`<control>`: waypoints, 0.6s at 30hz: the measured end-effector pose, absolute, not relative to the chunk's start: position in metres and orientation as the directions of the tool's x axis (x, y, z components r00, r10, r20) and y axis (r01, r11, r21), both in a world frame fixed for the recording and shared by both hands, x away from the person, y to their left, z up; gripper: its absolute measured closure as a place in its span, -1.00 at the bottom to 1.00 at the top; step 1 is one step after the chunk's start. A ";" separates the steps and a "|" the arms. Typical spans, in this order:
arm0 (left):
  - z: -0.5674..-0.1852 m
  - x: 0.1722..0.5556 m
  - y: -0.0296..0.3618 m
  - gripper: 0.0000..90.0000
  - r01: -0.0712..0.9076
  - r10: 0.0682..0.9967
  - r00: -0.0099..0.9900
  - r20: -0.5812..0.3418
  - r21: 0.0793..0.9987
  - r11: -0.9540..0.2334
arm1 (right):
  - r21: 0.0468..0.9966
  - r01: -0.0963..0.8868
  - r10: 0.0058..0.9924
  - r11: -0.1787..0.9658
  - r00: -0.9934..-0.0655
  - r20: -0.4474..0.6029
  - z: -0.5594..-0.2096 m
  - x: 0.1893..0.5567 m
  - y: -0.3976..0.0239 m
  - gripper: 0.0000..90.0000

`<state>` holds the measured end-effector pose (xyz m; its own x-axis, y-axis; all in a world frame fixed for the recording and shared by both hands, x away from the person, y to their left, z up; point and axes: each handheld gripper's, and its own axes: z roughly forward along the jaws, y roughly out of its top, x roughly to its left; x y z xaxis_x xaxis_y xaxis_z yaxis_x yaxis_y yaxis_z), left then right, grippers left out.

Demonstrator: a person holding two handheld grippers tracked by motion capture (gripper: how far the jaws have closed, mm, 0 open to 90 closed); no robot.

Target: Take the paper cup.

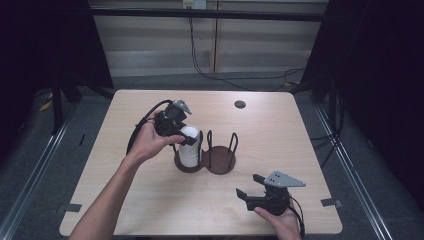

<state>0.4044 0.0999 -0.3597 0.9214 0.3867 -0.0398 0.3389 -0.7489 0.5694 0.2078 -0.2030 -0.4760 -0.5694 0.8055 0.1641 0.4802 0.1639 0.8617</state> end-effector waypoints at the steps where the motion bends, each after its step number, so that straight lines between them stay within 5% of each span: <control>1: -0.360 0.404 0.099 -0.20 0.350 0.397 0.916 -0.049 0.578 -0.737 | 0.862 0.480 0.805 0.164 -0.570 0.164 -0.476 0.208 -0.203 -0.60; 18: -0.351 0.404 0.106 -0.20 0.356 0.404 0.913 -0.058 0.596 -0.720 | 0.860 0.483 0.804 0.165 -0.571 0.167 -0.476 0.208 -0.203 -0.59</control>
<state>0.4045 0.1059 -0.3508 0.9131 0.4036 -0.0580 0.3560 -0.7198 0.5959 0.2084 -0.2025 -0.4764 -0.5712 0.8037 0.1667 0.4829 0.1649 0.8600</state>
